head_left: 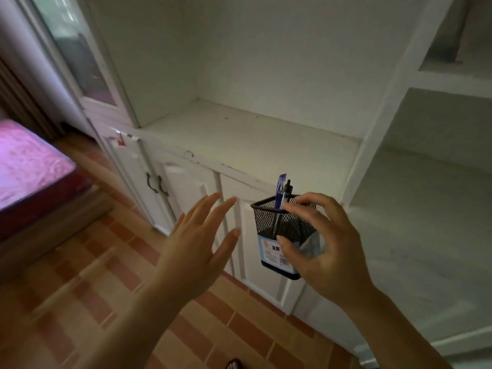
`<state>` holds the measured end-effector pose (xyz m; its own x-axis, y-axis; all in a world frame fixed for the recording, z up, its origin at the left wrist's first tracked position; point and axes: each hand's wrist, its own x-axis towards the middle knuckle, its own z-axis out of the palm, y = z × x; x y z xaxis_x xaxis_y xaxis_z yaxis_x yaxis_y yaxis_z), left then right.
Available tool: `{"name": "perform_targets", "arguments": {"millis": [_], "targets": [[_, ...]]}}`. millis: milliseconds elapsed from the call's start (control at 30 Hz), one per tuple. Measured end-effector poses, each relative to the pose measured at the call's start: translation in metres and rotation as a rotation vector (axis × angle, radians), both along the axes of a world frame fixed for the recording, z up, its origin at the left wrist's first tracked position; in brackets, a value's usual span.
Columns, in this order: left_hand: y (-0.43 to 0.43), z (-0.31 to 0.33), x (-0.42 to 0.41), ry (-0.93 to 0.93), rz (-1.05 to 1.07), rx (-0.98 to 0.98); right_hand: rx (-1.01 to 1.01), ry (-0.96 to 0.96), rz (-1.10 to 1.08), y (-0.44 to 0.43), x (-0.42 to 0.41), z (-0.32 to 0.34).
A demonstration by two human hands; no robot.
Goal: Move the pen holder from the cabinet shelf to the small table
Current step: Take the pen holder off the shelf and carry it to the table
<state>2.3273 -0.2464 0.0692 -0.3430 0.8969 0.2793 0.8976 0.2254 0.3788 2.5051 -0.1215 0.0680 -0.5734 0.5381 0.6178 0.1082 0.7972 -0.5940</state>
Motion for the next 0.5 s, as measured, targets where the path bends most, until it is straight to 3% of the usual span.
{"name": "perform_targets", "arguments": {"millis": [233,500], "targets": [[-0.09,-0.013,0.003,-0.075,0.26,-0.044,-0.03,0.0,0.223,-0.052,-0.039,-0.023],[-0.17,-0.01,-0.009,-0.03,0.379,0.045,-0.063,-0.07,0.355,-0.125,-0.075,-0.021]]}}
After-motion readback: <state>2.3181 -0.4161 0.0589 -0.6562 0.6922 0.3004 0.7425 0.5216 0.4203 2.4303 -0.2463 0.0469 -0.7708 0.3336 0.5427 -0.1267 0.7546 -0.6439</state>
